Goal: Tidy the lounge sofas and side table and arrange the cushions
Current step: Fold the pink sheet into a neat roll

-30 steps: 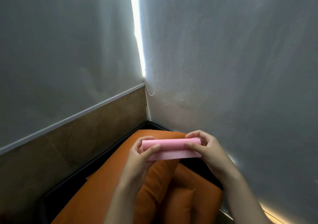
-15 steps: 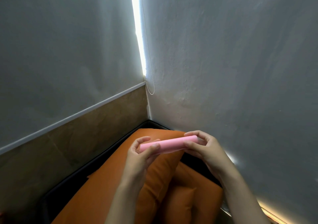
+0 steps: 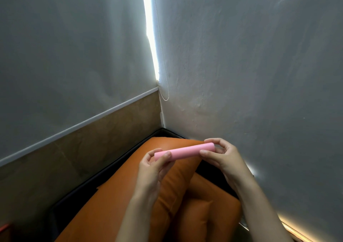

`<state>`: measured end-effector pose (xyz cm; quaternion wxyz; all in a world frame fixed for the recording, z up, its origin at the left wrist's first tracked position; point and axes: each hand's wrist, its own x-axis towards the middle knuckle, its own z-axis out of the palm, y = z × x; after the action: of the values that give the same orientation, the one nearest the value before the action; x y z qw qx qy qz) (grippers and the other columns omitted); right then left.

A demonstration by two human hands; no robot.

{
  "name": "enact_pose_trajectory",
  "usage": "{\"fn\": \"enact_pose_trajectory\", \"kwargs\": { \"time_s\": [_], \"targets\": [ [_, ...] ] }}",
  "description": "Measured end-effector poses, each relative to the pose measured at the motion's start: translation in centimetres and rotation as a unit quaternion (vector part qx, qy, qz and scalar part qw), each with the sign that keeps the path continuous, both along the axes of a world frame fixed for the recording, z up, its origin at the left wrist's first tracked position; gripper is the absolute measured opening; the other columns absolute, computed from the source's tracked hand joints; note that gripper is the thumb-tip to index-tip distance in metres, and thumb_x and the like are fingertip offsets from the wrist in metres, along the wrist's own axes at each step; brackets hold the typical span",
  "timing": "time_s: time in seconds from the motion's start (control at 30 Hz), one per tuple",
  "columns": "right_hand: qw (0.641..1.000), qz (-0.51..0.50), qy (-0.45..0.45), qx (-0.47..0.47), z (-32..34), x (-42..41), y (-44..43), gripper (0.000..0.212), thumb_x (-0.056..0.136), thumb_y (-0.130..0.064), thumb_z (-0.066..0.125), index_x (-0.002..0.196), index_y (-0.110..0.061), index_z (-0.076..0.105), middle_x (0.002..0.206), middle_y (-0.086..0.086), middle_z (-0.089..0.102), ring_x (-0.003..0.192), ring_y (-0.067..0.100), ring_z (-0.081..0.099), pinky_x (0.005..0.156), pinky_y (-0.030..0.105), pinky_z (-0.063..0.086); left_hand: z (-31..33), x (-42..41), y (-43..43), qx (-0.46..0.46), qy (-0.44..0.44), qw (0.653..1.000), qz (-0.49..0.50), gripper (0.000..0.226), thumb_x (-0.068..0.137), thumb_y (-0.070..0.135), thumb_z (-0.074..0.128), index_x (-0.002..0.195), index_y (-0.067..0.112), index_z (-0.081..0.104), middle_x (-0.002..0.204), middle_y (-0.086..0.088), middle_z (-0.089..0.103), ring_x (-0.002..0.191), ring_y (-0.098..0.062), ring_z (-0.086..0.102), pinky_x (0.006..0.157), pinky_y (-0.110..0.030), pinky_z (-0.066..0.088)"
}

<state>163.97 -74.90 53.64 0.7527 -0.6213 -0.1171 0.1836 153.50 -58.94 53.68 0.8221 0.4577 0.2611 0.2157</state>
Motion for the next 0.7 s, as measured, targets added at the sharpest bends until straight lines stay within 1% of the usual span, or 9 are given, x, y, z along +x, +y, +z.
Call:
{"fn": "enact_pose_trajectory", "kwargs": {
  "time_s": [0.07,0.17,0.27,0.37,0.43,0.5,0.57,0.63,0.7],
  "targets": [
    [1.0,0.003,0.007,0.002,-0.1,0.0,0.1,0.034,0.072,0.003,0.078,0.1,-0.012,0.067,0.09,0.014,0.074,0.089,0.029,0.07,0.095,0.051,0.052,-0.1,0.0,-0.1,-0.011,-0.006,1.0,0.013,0.035,0.08,0.002,0.069,0.113,0.003,0.056,0.118,-0.025,0.058,0.102,-0.034,0.065,0.077,-0.032,0.06],
    [1.0,0.006,0.021,0.011,-0.3,-0.1,0.4,0.037,0.073,0.007,0.076,0.105,-0.006,0.064,0.089,0.016,0.073,0.082,0.025,0.072,0.092,0.045,0.055,-0.2,-0.2,-0.2,-0.029,-0.017,0.999,0.031,0.042,0.08,0.003,0.068,0.119,0.002,0.054,0.12,-0.025,0.058,0.104,-0.033,0.065,0.078,-0.031,0.059],
    [0.999,0.006,0.033,0.029,-0.4,-0.2,0.7,0.04,0.075,0.008,0.074,0.111,0.0,0.061,0.094,0.019,0.071,0.078,0.021,0.073,0.083,0.035,0.059,-0.5,-0.3,-0.3,-0.043,-0.021,0.998,0.047,0.045,0.082,0.003,0.067,0.124,0.0,0.052,0.121,-0.025,0.059,0.104,-0.031,0.066,0.078,-0.029,0.059],
    [0.996,0.004,0.058,0.062,-1.0,-0.5,1.4,0.035,0.079,0.01,0.068,0.112,0.001,0.059,0.091,0.016,0.07,0.072,0.018,0.072,0.075,0.027,0.06,-1.0,-0.6,-0.5,-0.057,-0.02,0.995,0.081,0.043,0.084,0.001,0.065,0.124,-0.002,0.052,0.119,-0.024,0.06,0.102,-0.028,0.066,0.081,-0.031,0.058],
    [0.993,0.003,0.082,0.083,-1.5,-0.7,1.7,0.029,0.083,0.008,0.065,0.11,0.0,0.059,0.089,0.013,0.069,0.073,0.017,0.072,0.073,0.024,0.059,-1.5,-0.8,-0.6,-0.066,-0.015,0.993,0.098,0.038,0.085,0.001,0.064,0.121,-0.001,0.053,0.114,-0.022,0.061,0.099,-0.027,0.066,0.081,-0.032,0.057],
    [0.99,0.004,0.103,0.099,-2.1,-0.8,2.0,0.025,0.086,0.005,0.063,0.109,0.0,0.059,0.091,0.013,0.069,0.079,0.021,0.071,0.072,0.023,0.059,-1.8,-0.9,-0.8,-0.068,-0.008,0.991,0.111,0.032,0.087,0.001,0.062,0.118,0.0,0.054,0.11,-0.02,0.063,0.098,-0.026,0.066,0.081,-0.031,0.057],
    [0.987,-0.001,0.114,0.111,-2.6,-0.8,2.3,0.019,0.087,0.001,0.062,0.107,-0.001,0.06,0.093,0.013,0.068,0.085,0.023,0.069,0.069,0.021,0.058,-2.2,-0.8,-0.9,-0.063,-0.004,0.99,0.128,0.033,0.089,0.002,0.061,0.122,-0.004,0.053,0.107,-0.019,0.063,0.096,-0.025,0.066,0.08,-0.03,0.057],
    [0.986,-0.006,0.11,0.126,-3.2,-1.0,2.7,0.02,0.087,-0.004,0.063,0.107,-0.001,0.06,0.093,0.012,0.067,0.085,0.02,0.068,0.068,0.019,0.057,-2.5,-0.6,-0.9,-0.057,-0.008,0.987,0.147,0.034,0.09,0.001,0.06,0.123,-0.007,0.052,0.106,-0.02,0.063,0.093,-0.024,0.066,0.08,-0.029,0.058],
    [0.985,-0.008,0.099,0.139,-3.4,-1.0,3.3,0.026,0.085,-0.005,0.064,0.11,0.001,0.059,0.094,0.01,0.067,0.082,0.012,0.07,0.068,0.019,0.057,-2.7,-0.6,-0.9,-0.045,-0.009,0.985,0.167,0.032,0.09,0.002,0.06,0.12,-0.006,0.053,0.108,-0.021,0.062,0.093,-0.023,0.067,0.078,-0.027,0.059]
  ]
}}
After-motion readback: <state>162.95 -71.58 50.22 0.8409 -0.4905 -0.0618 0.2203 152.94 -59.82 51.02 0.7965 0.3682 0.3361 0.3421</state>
